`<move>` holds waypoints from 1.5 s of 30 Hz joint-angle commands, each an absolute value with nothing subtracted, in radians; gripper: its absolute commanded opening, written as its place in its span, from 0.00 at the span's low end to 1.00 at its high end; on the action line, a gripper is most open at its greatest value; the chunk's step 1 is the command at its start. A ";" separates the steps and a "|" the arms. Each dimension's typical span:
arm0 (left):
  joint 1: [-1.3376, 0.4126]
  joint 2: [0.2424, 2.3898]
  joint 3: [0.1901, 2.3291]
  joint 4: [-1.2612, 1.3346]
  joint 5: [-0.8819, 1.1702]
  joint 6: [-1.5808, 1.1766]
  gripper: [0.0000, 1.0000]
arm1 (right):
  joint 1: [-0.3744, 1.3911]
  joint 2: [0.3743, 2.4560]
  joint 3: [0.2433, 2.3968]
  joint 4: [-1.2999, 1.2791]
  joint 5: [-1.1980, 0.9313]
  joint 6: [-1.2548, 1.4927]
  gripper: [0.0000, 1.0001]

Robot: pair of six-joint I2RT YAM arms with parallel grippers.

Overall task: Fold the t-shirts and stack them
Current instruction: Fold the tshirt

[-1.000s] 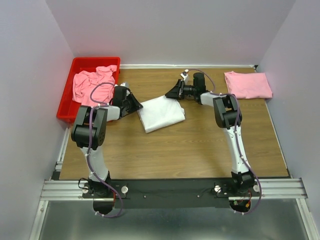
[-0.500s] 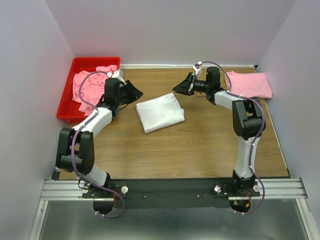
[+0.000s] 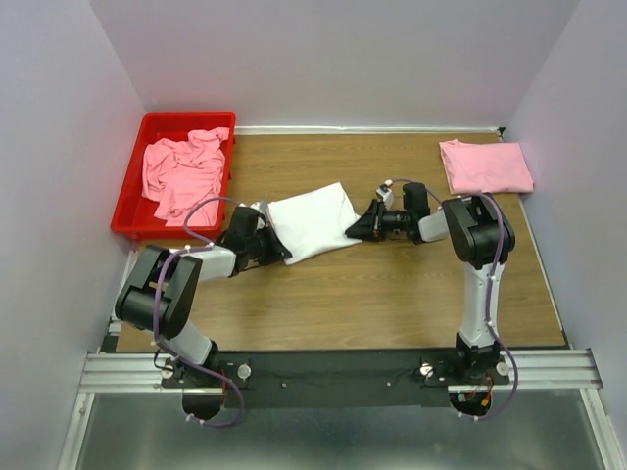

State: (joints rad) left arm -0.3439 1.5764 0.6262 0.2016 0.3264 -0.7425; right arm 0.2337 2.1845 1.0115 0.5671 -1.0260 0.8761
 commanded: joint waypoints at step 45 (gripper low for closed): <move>-0.265 0.977 0.655 -0.064 0.036 -0.543 0.59 | 0.390 2.169 1.284 0.571 -0.718 1.046 0.52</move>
State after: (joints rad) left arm -0.2676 0.9249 0.6693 -0.1398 -0.1352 -0.5179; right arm 0.4587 2.1647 1.2392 0.6250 -0.7292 1.0836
